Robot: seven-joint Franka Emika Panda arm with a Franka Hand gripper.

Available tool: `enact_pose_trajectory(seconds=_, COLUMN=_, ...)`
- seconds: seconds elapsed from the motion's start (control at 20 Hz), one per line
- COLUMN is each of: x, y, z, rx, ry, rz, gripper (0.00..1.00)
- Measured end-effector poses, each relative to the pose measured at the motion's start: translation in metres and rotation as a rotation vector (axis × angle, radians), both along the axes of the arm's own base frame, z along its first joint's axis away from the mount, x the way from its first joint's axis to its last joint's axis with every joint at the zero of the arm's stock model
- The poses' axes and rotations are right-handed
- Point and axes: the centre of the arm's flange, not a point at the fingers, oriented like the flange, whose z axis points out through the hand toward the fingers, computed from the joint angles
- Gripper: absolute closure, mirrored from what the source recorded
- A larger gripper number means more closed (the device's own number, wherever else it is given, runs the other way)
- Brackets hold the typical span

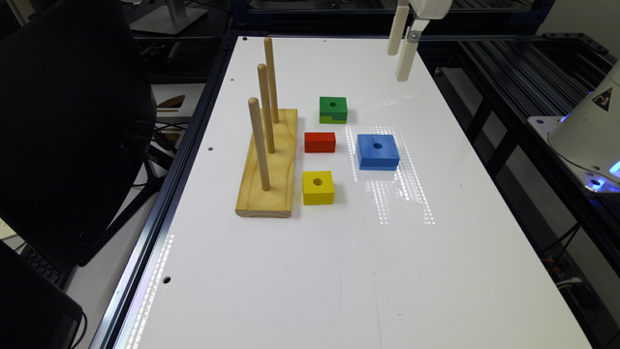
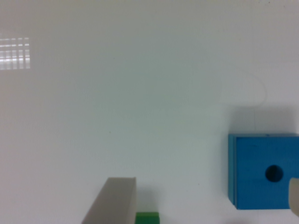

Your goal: Pick up green block.

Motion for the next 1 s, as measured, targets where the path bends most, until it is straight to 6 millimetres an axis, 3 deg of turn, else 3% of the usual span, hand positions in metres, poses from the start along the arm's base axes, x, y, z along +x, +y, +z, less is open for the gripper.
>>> enact_pose_trajectory(seconds=1.0, x=0.0049, y=-0.0048, z=0.0045, rx=-0.002, ry=-0.011, rz=-0.001, gripper=0.0)
